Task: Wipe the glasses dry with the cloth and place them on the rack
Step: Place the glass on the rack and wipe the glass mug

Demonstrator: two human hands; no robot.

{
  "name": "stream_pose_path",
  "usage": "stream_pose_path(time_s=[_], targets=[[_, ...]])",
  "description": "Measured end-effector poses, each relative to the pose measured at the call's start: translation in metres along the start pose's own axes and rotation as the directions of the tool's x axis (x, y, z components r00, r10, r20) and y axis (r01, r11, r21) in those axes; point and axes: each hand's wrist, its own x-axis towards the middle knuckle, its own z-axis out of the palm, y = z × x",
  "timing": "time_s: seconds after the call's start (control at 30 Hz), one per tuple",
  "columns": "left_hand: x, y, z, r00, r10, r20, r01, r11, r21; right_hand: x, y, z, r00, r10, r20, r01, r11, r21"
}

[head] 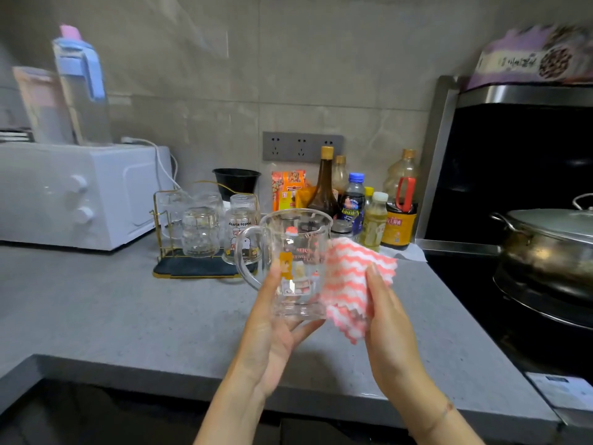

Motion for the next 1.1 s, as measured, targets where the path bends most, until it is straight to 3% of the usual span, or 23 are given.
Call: stream_pose_path(time_s=[0.1, 0.2, 0.27, 0.3, 0.37, 0.5, 0.57, 0.7, 0.9, 1.0, 1.1], targets=[[-0.001, 0.003, 0.0, 0.997, 0.054, -0.049, -0.051, 0.998, 0.045, 0.005, -0.017, 0.002, 0.993, -0.115, -0.034, 0.113, 0.992, -0.058], [-0.006, 0.005, 0.006, 0.995, 0.085, -0.057, -0.077, 0.989, 0.129, 0.009, -0.035, 0.016, 0.917, -0.372, 0.146, 0.396, 0.892, -0.216], [-0.01, 0.006, 0.011, 0.996, 0.075, -0.053, -0.065, 0.982, 0.175, 0.012, -0.037, 0.027, 0.817, -0.478, 0.323, 0.573, 0.742, -0.349], [-0.011, 0.006, 0.014, 0.996, 0.074, -0.046, -0.064, 0.979, 0.191, 0.014, -0.034, 0.028, 0.756, -0.516, 0.403, 0.654, 0.616, -0.439], [-0.014, 0.009, 0.016, 0.997, 0.07, -0.038, -0.061, 0.978, 0.202, 0.018, -0.027, 0.026, 0.674, -0.541, 0.503, 0.737, 0.442, -0.512], [-0.015, 0.017, 0.018, 0.996, 0.093, -0.006, -0.089, 0.968, 0.233, 0.008, -0.022, 0.023, 0.636, -0.511, 0.578, 0.772, 0.431, -0.467], [-0.013, 0.021, 0.018, 0.996, 0.09, -0.017, -0.084, 0.973, 0.216, -0.001, -0.014, 0.021, 0.584, -0.514, 0.629, 0.812, 0.387, -0.437], [-0.01, 0.026, 0.017, 0.997, 0.07, -0.013, -0.067, 0.986, 0.155, -0.014, -0.008, 0.014, 0.6, -0.458, 0.656, 0.787, 0.483, -0.383], [-0.008, 0.02, 0.013, 0.995, 0.099, -0.003, -0.096, 0.977, 0.191, -0.003, -0.014, 0.015, 0.526, -0.489, 0.696, 0.85, 0.312, -0.424], [-0.011, 0.02, 0.017, 0.992, 0.127, -0.005, -0.122, 0.966, 0.23, 0.009, -0.023, 0.021, 0.538, -0.515, 0.667, 0.84, 0.269, -0.471], [-0.015, 0.014, 0.019, 0.994, 0.111, 0.002, -0.109, 0.97, 0.219, 0.023, -0.036, 0.026, 0.59, -0.552, 0.589, 0.801, 0.308, -0.513]])
